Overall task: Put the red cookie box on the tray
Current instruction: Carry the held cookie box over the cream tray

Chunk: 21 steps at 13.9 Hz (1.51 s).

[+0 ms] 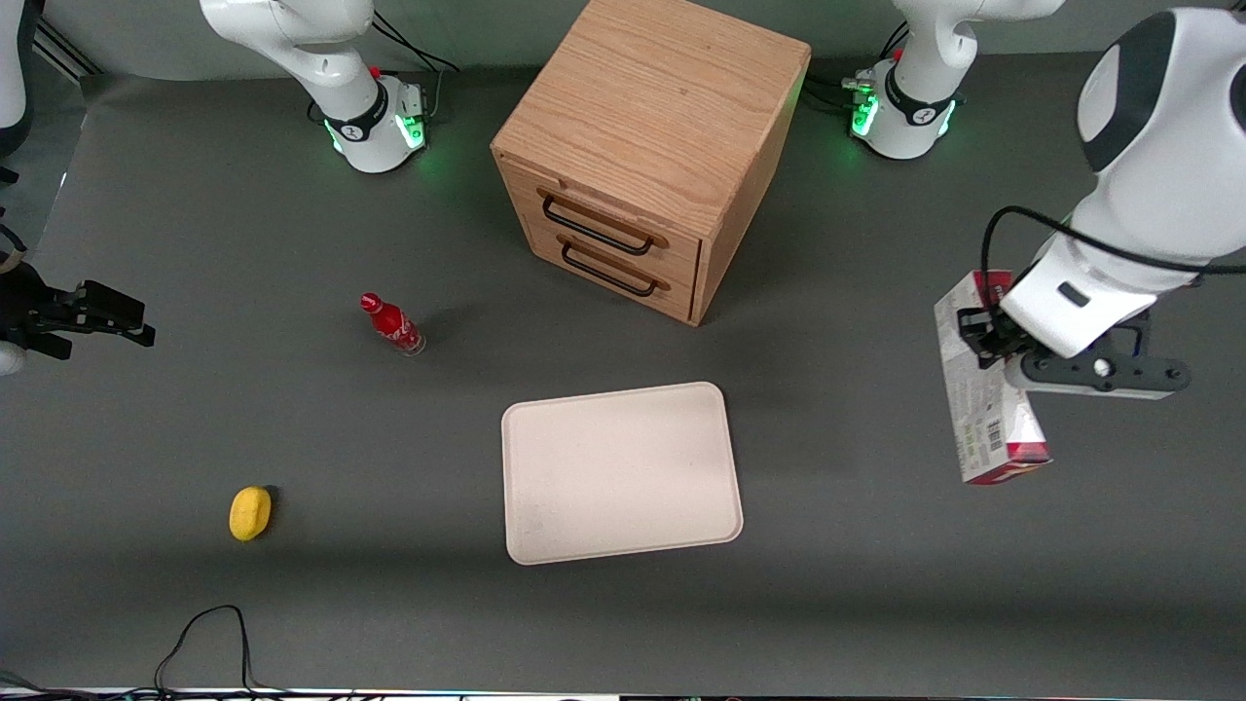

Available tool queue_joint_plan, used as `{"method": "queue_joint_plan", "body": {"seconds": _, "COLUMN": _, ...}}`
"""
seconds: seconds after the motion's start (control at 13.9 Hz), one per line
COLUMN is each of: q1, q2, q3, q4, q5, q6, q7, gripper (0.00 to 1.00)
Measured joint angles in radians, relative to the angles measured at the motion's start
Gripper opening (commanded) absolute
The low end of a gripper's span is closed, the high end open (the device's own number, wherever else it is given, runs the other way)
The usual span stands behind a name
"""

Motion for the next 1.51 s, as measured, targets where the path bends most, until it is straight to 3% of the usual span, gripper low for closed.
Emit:
{"method": "queue_joint_plan", "body": {"seconds": 0.43, "q1": -0.225, "q2": 0.403, "q3": -0.013, "q4": 0.354, "q5": 0.041, "q6": 0.054, "q7": -0.415, "gripper": 0.00}}
{"method": "queue_joint_plan", "body": {"seconds": 0.72, "q1": -0.302, "q2": 0.608, "q3": -0.009, "q4": 0.462, "q5": 0.055, "q6": 0.173, "q7": -0.512, "gripper": 0.00}}
{"method": "queue_joint_plan", "body": {"seconds": 1.22, "q1": -0.383, "q2": 0.745, "q3": -0.009, "q4": 0.461, "q5": 0.176, "q6": 0.251, "q7": -0.515, "gripper": 0.00}}
{"method": "queue_joint_plan", "body": {"seconds": 1.51, "q1": -0.386, "q2": 0.754, "q3": -0.007, "q4": 0.405, "q5": 0.196, "q6": 0.314, "q7": -0.515, "gripper": 0.00}}
